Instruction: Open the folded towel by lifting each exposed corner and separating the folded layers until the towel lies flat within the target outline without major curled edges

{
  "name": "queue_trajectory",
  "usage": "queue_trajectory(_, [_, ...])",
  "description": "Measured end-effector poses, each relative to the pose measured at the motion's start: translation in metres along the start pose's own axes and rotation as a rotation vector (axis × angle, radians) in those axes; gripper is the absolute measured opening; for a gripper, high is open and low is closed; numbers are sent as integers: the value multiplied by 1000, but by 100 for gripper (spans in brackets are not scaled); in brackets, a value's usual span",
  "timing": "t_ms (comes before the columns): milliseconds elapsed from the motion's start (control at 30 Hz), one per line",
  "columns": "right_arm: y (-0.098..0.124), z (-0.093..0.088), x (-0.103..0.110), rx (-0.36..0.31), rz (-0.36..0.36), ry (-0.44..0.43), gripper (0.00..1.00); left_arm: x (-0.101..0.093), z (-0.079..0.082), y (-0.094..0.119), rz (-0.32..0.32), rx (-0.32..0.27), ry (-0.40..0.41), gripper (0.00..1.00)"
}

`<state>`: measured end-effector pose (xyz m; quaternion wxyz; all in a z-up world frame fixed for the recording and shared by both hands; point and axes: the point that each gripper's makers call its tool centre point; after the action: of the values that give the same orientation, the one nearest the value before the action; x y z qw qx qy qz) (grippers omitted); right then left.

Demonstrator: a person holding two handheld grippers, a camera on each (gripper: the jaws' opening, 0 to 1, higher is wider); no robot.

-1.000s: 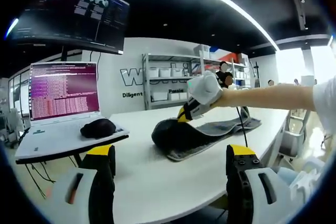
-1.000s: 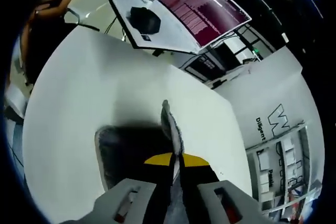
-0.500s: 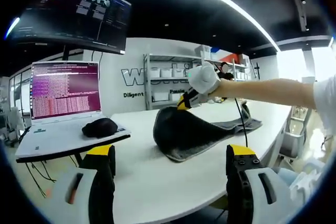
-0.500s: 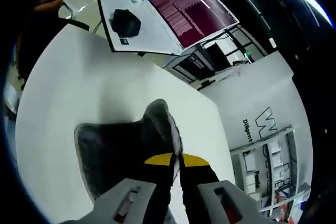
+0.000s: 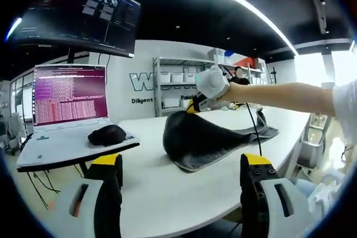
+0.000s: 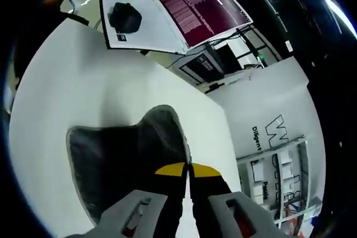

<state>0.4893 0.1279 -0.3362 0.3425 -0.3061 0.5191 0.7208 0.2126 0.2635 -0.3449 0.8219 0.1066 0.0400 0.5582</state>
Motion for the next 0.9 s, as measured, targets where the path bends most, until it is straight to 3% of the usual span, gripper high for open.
queue_trajectory(567, [-13, -10, -29, 44, -74, -11, 0, 1, -2, 1, 1, 2, 1, 85])
queue_trajectory(900, [-22, -12, -36, 71, -106, -2, 0, 1, -2, 1, 2, 3, 1, 85])
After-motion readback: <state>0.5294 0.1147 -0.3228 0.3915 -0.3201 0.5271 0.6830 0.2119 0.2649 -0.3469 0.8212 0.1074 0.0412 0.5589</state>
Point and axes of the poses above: the point that each gripper's makers call its tool centre point, and the gripper's own axes: y roughly backward along the fingers, x roughly to its left, z roughly out of its top, and after that the axes turned 9 degrees about x, right-handed
